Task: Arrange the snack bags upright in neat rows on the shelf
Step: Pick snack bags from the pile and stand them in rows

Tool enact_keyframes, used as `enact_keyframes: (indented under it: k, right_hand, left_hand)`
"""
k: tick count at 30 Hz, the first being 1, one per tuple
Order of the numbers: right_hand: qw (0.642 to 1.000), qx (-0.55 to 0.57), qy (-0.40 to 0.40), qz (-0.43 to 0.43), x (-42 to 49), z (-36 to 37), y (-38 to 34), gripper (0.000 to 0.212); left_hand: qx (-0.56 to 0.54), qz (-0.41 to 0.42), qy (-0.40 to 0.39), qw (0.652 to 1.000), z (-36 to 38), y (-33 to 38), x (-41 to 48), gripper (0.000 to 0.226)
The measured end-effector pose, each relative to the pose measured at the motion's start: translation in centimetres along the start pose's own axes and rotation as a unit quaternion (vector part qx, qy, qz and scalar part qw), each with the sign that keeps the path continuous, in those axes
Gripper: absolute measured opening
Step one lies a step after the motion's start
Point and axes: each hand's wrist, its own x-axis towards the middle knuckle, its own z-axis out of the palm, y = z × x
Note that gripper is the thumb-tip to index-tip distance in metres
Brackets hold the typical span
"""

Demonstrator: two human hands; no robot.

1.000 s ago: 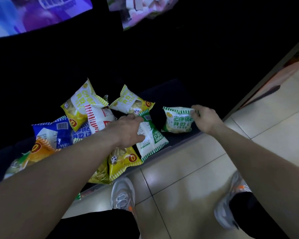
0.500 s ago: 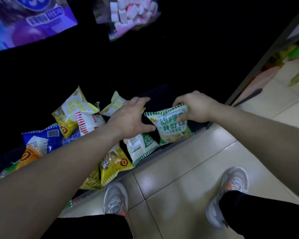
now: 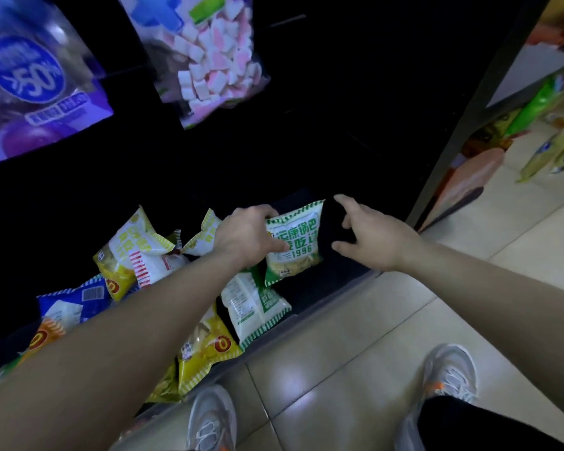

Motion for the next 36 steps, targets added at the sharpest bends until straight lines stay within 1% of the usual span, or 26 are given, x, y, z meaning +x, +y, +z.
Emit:
enact_keyframes:
  k: [4,8,12,17,21,22,25,27,29,31,36]
  right_hand:
    - [0.998,-0.034,-0.052,0.009,2.8,1.8,3.3,0.087]
    - [0.995,-0.015,-0.095,0.032,6.2,4.3,6.1,0.089]
    - [0.996,-0.014,-0.086,0.024,8.9,7.0,7.7,0.078]
    - [0.996,0.039,-0.074,0.041,10.1,10.4,9.0,0.065]
    - [0.994,0.071,-0.077,0.044,9.4,12.4,9.5,0.058]
    - [0.993,0.078,-0.077,0.046,9.2,12.8,9.5,0.058]
    - [0.992,0.090,-0.077,0.051,8.8,13.4,9.3,0.056]
    - [0.991,0.092,-0.084,0.056,8.6,13.6,9.1,0.056]
    - [0.989,0.089,-0.099,0.064,8.4,13.7,9.0,0.056]
    - [0.988,0.087,-0.107,0.069,8.3,13.7,8.9,0.055]
    - [0.988,0.093,-0.102,0.064,8.5,13.8,8.7,0.053]
  left_hand:
    - [-0.018,-0.032,0.045,0.998,3.2,-0.8,5.8,0.074]
    - [-0.080,-0.069,0.045,0.993,5.8,-1.3,12.7,0.074]
    - [-0.126,-0.093,0.047,0.987,8.2,-2.0,18.4,0.074]
    - [-0.113,-0.059,0.032,0.991,9.9,-2.0,22.8,0.069]
    - [-0.113,-0.047,0.068,0.990,10.0,-0.9,24.5,0.061]
    - [-0.090,-0.048,0.076,0.992,10.2,-0.6,24.5,0.059]
    - [0.027,-0.045,0.096,0.994,10.6,0.0,24.0,0.056]
    - [0.053,-0.033,0.116,0.991,10.9,0.1,23.7,0.053]
    - [0.024,-0.030,0.115,0.993,10.9,-0.1,23.7,0.050]
    - [-0.030,-0.041,0.106,0.993,10.7,-0.7,23.8,0.050]
    - [-0.109,-0.060,0.104,0.987,10.3,-2.1,24.3,0.047]
